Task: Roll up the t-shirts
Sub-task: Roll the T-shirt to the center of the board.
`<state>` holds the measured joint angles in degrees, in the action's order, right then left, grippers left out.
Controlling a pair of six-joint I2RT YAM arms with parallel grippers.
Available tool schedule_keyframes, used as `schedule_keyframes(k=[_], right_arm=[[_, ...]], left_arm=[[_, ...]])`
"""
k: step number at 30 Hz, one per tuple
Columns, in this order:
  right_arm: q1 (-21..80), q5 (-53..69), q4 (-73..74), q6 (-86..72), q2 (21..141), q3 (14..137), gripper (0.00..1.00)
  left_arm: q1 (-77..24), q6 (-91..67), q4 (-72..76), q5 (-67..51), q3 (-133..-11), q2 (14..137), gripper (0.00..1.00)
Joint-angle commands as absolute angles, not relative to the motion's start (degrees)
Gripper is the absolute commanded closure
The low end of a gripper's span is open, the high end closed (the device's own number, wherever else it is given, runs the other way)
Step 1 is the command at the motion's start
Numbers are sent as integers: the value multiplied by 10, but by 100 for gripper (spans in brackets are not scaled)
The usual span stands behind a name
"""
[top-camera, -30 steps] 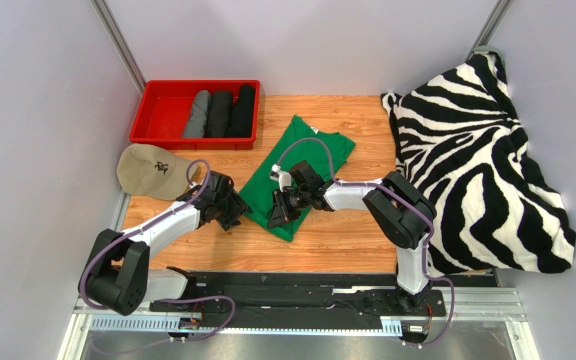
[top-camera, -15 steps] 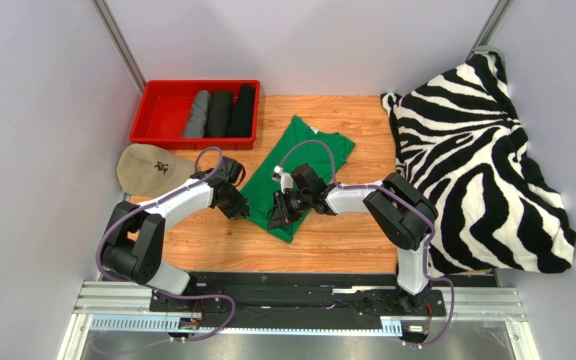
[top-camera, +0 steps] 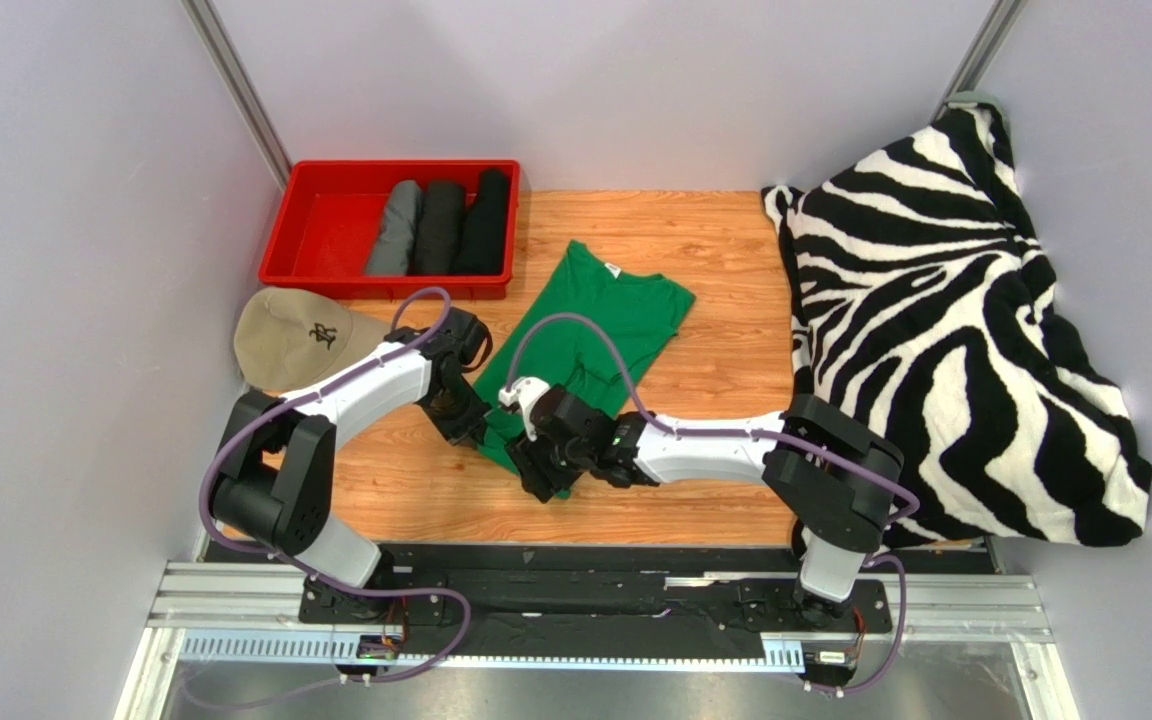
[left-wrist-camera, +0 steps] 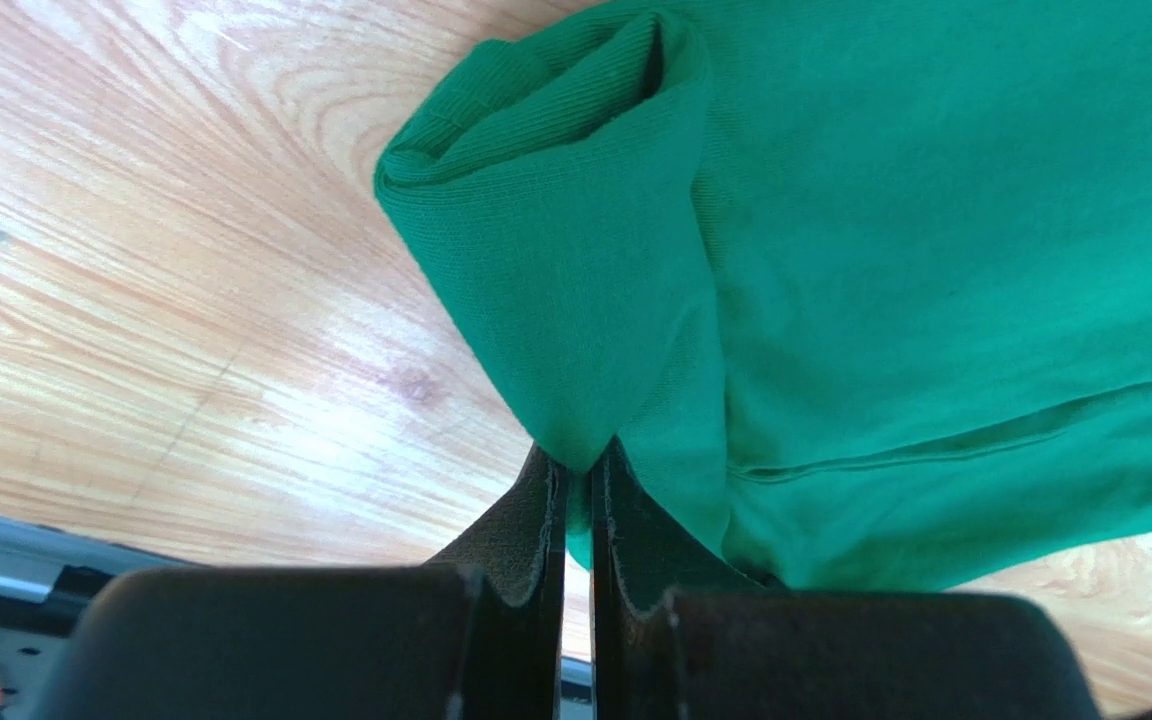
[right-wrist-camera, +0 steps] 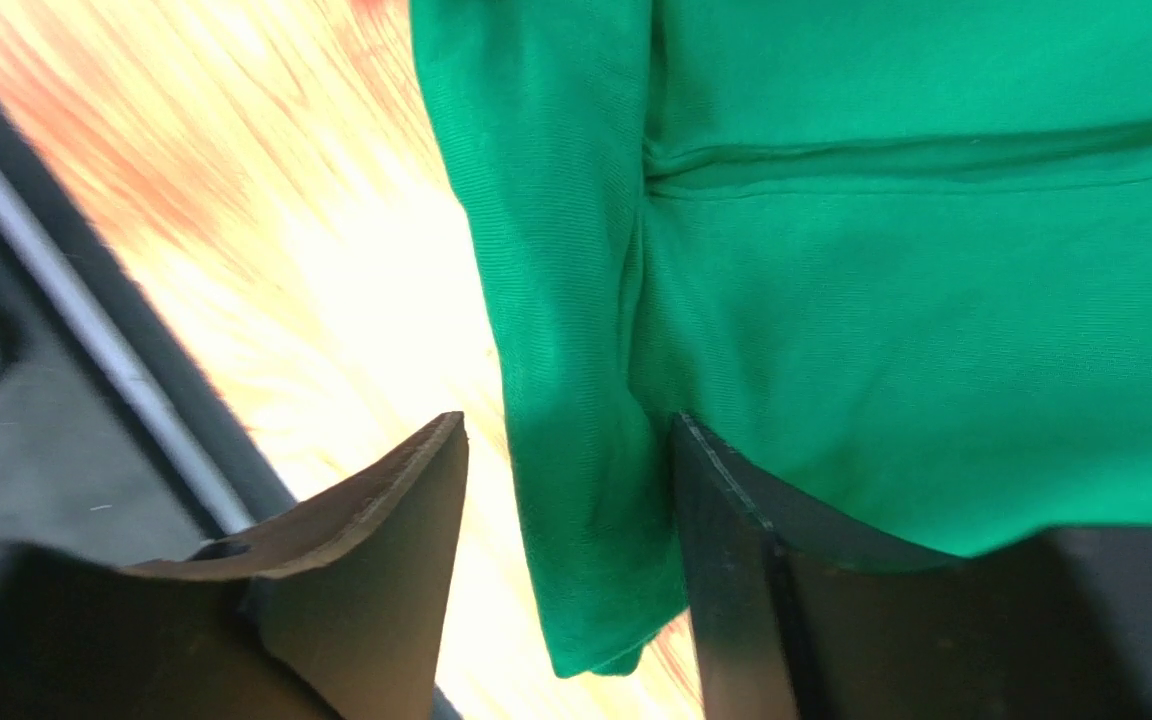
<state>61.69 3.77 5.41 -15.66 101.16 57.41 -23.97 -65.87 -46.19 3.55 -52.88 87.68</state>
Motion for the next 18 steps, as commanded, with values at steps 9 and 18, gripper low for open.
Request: schedule_keyframes(k=[9, 18], right_arm=[[736, -231, 120, -22, 1062, 700, 40], [746, -243, 133, -2, 1119, 738, 50]], left_arm=[[-238, -627, -497, 33, -539, 878, 96], [-238, -623, -493, 29, -538, 879, 96]])
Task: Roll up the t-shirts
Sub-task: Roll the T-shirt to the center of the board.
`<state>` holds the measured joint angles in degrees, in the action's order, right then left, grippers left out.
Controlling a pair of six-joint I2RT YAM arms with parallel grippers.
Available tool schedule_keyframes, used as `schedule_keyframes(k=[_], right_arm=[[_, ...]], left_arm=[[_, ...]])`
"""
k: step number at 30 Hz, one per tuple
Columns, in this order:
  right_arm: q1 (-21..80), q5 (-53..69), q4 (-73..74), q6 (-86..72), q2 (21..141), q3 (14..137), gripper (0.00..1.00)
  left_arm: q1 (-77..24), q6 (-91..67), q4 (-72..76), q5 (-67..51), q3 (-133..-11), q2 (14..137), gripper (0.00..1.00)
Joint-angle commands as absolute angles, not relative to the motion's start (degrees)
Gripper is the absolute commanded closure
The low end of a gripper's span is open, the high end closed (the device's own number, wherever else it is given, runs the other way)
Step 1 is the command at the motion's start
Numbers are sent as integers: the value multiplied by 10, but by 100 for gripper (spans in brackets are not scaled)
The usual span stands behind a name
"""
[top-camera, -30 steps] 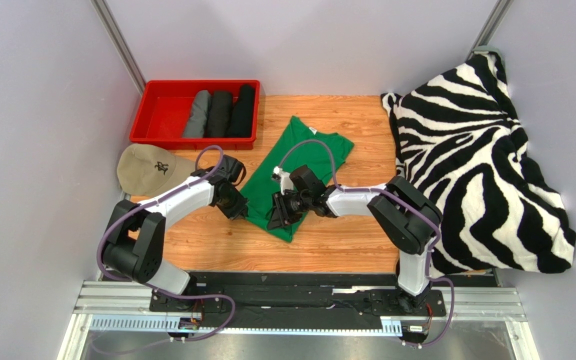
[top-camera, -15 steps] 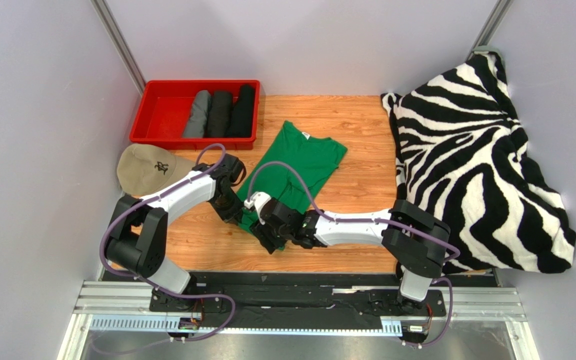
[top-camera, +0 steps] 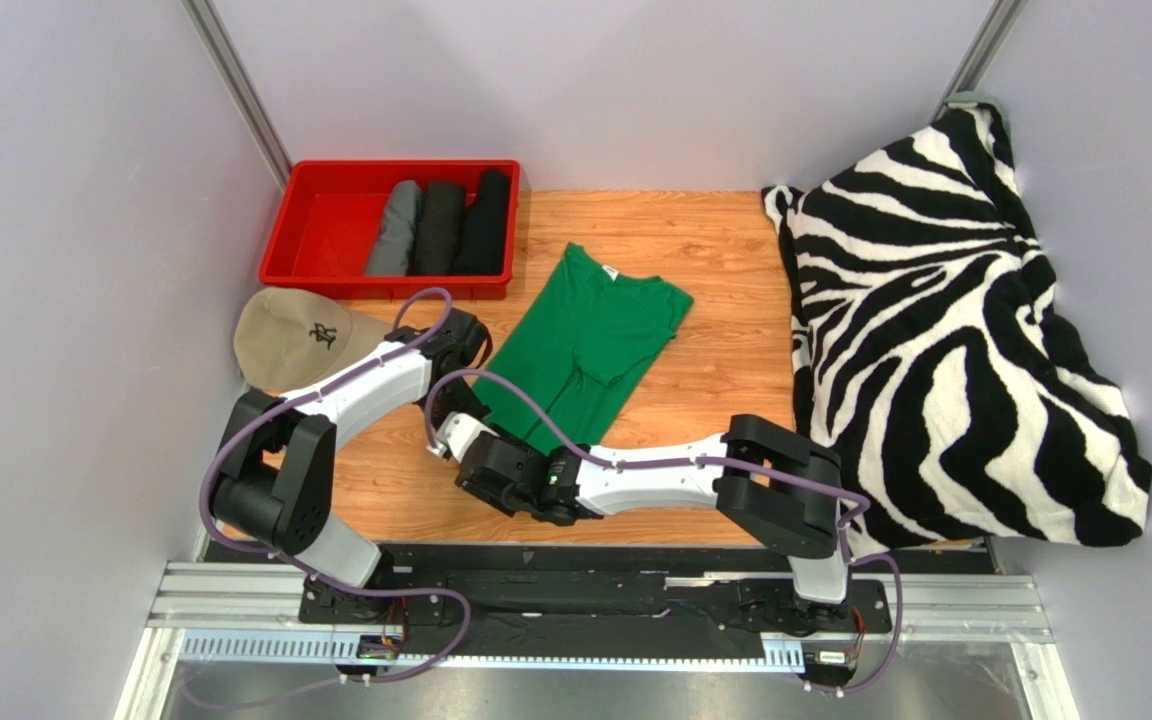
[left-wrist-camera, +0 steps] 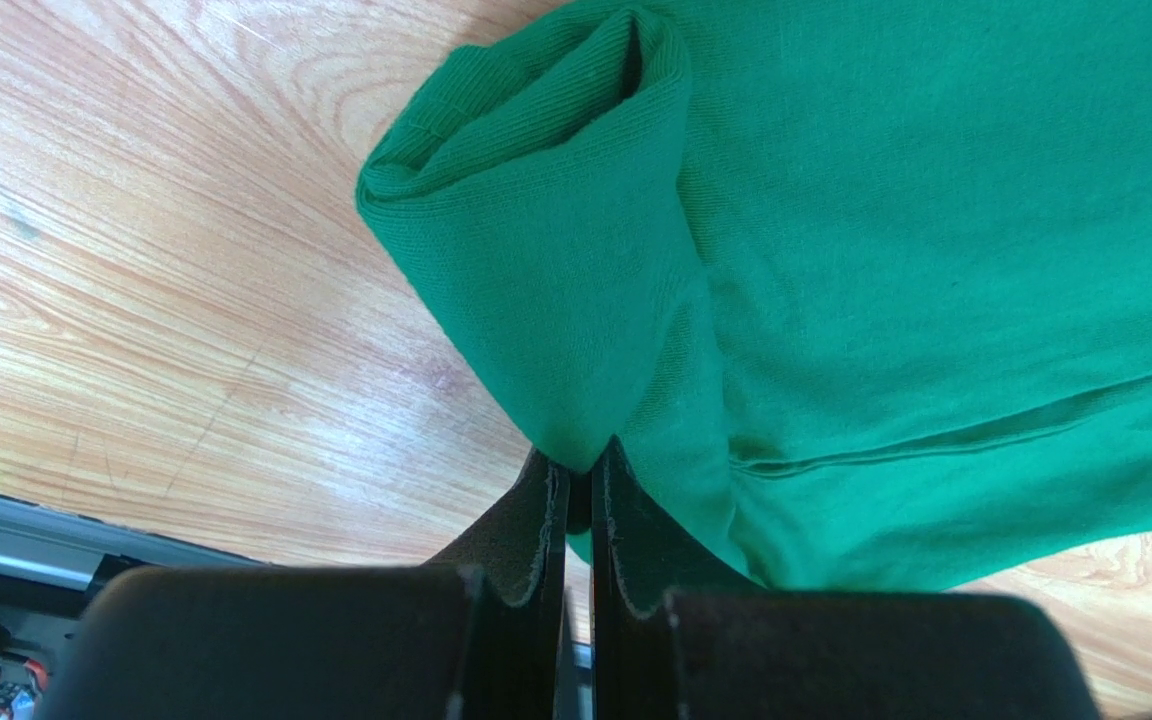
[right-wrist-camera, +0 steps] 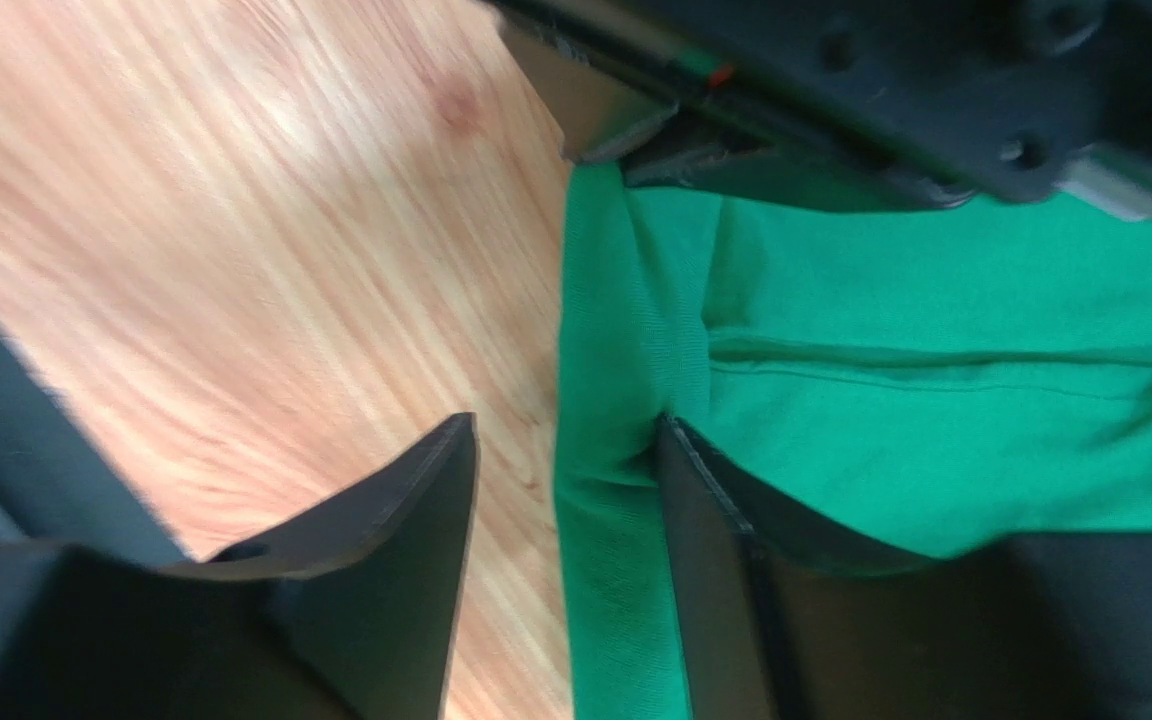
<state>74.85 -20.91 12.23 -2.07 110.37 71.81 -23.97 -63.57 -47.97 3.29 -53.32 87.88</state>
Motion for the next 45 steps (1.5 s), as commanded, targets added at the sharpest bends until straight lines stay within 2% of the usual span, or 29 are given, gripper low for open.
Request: schedule_keyframes(k=[1, 8, 11, 17, 18, 24, 31, 36, 39, 45], right_arm=[[746, -243, 132, -2, 1119, 737, 52], [732, -219, 118, -2, 1126, 728, 62], [720, -197, 111, -3, 1122, 720, 62], [656, -55, 92, -55, 1105, 694, 73], [645, -8, 87, -73, 1104, 690, 73], [555, 189, 49, -151, 1124, 672, 75], [471, 316, -17, -249, 1164, 650, 75], [444, 373, -54, -300, 1188, 642, 75], [437, 382, -59, -309, 1199, 643, 75], [431, 391, -61, -319, 1204, 644, 75]], left_arm=[[-238, -622, -492, 28, -538, 879, 96], [-237, -615, -488, 19, -538, 881, 94], [-235, -611, -483, 17, -534, 876, 91], [-219, -587, -472, 4, -530, 852, 67], [-212, -578, -464, -7, -529, 839, 59], [-200, -554, -447, -23, -534, 787, 45], [-200, -582, -368, -47, -462, 716, 44], [-200, -600, -239, -75, -390, 705, 41], [-200, -616, -172, -84, -360, 709, 39], [-200, -618, -135, -51, -339, 718, 38]])
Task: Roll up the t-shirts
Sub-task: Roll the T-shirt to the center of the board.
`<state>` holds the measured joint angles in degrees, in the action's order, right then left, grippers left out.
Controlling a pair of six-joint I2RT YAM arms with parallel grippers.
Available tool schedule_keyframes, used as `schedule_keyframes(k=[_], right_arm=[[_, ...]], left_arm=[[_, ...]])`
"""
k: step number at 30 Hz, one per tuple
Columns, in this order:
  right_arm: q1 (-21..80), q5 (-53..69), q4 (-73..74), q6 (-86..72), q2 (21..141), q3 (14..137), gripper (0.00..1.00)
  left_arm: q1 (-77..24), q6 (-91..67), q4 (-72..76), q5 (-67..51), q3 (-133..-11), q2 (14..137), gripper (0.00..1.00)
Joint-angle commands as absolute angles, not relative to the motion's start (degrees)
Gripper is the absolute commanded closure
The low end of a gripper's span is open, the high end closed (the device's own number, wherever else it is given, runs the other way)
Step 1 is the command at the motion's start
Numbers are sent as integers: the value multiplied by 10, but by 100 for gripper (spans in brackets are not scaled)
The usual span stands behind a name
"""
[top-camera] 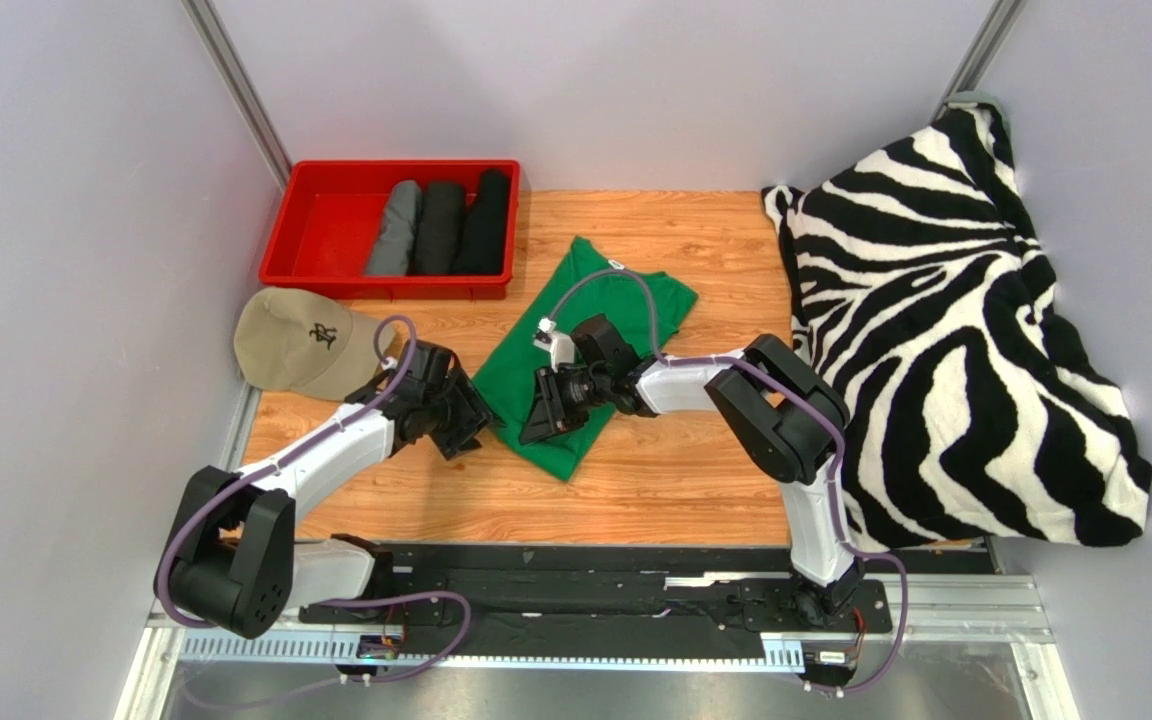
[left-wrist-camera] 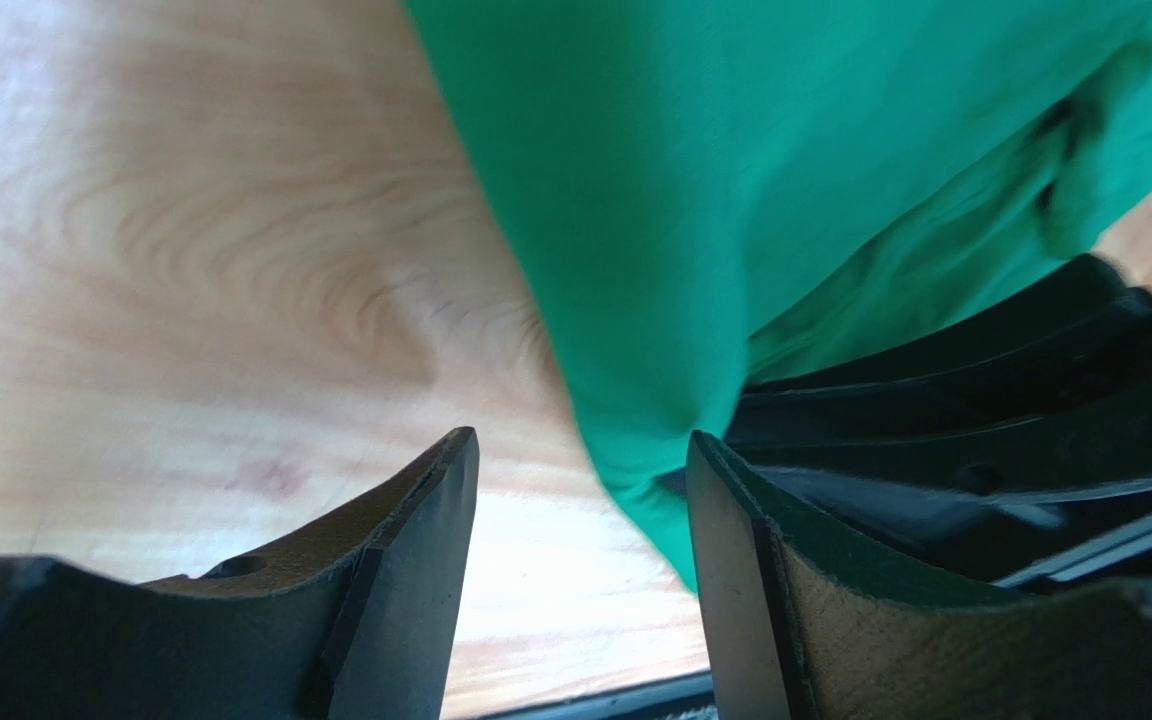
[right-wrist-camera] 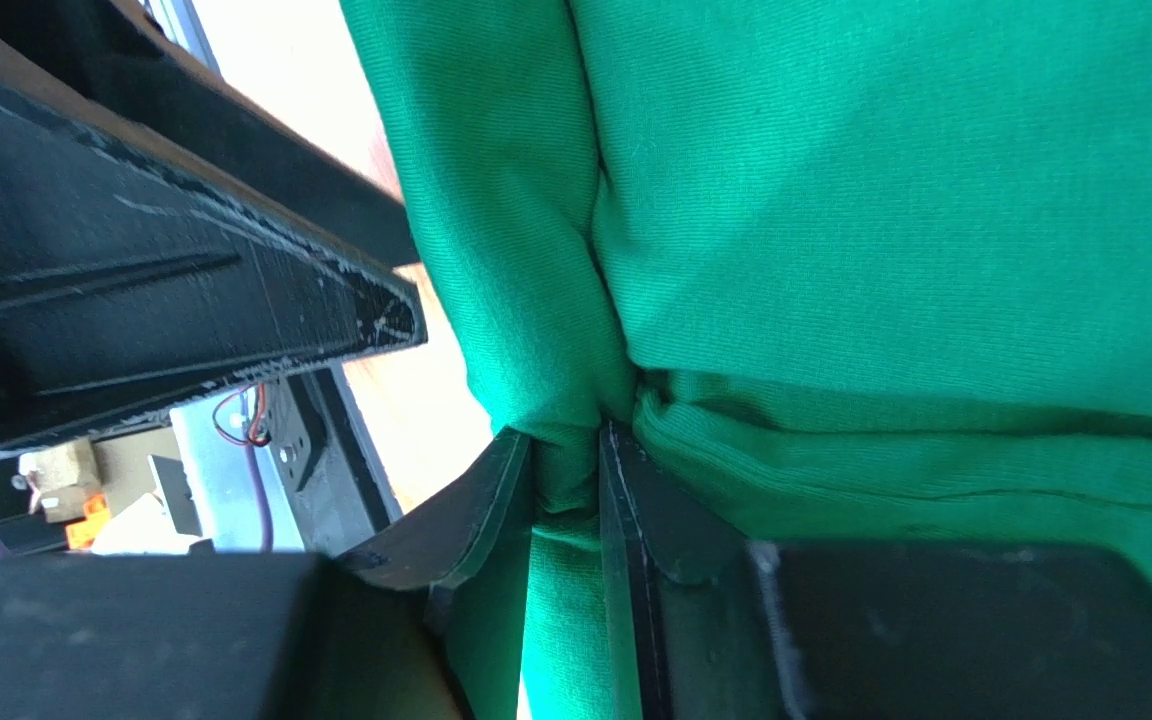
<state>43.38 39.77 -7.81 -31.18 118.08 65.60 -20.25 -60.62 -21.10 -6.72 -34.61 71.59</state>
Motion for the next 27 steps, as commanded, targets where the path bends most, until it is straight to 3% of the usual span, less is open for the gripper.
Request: schedule_keyframes(k=[1, 6, 23, 27], right_arm=[[430, 390, -59, -319, 1205, 645, 75], [427, 391, -56, -322, 1208, 648, 75], [426, 360, -49, -315, 1180, 636, 74], [434, 312, -30, -288, 1142, 619, 67]], left_arm=[[-200, -620, -124, -52, -334, 717, 38], [-202, -627, -81, -43, -312, 723, 38], [-208, -664, -254, 62, -393, 802, 49], [-213, -662, -307, 67, -436, 834, 54]])
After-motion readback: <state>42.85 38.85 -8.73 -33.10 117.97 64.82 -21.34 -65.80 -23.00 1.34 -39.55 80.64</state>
